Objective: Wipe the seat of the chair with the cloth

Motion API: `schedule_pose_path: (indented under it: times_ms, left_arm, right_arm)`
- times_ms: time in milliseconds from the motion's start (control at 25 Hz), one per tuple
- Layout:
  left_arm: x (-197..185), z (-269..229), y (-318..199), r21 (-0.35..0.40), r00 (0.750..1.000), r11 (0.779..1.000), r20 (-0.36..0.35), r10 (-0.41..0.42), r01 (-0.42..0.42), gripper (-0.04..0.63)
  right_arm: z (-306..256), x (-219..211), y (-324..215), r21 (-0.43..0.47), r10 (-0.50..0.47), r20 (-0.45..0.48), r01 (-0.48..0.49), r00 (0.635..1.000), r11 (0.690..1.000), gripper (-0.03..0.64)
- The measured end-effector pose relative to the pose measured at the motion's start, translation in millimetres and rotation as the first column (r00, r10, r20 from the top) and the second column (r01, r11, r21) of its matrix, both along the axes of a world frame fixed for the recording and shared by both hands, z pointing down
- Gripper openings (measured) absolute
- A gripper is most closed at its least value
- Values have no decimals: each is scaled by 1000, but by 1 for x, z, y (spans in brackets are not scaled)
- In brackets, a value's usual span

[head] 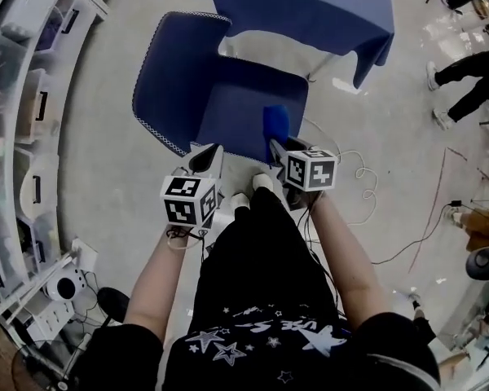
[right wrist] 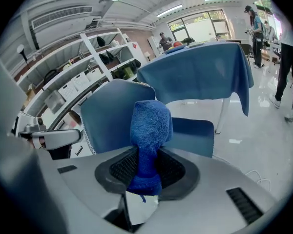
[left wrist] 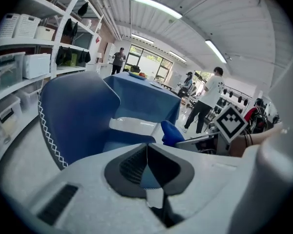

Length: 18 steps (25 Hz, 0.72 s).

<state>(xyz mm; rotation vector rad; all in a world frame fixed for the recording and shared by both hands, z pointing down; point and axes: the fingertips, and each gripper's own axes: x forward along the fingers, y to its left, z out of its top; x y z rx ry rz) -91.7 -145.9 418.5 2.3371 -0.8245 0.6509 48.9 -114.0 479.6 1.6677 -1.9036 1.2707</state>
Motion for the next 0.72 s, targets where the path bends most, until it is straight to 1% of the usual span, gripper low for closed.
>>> schedule_pose_path:
  times_ms: [120, 440, 600, 720]
  left_arm:
    - [9, 20, -33, -9, 1000, 1000, 4, -27, 28, 20]
    - [35, 91, -105, -47, 996, 998, 73, -42, 46, 20]
    - [52, 123, -134, -68, 994, 996, 94, -55, 61, 20]
    - [60, 142, -151, -80, 992, 994, 111, -62, 71, 20]
  right_arm:
    - [26, 4, -34, -13, 4, 28, -3, 1000, 1000, 112]
    - [118, 19, -130, -62, 5, 79, 0, 997, 998, 112]
    - [163, 18, -175, -104, -11, 129, 24, 992, 994, 112]
    - [190, 14, -207, -122, -43, 128, 59, 991, 991, 112]
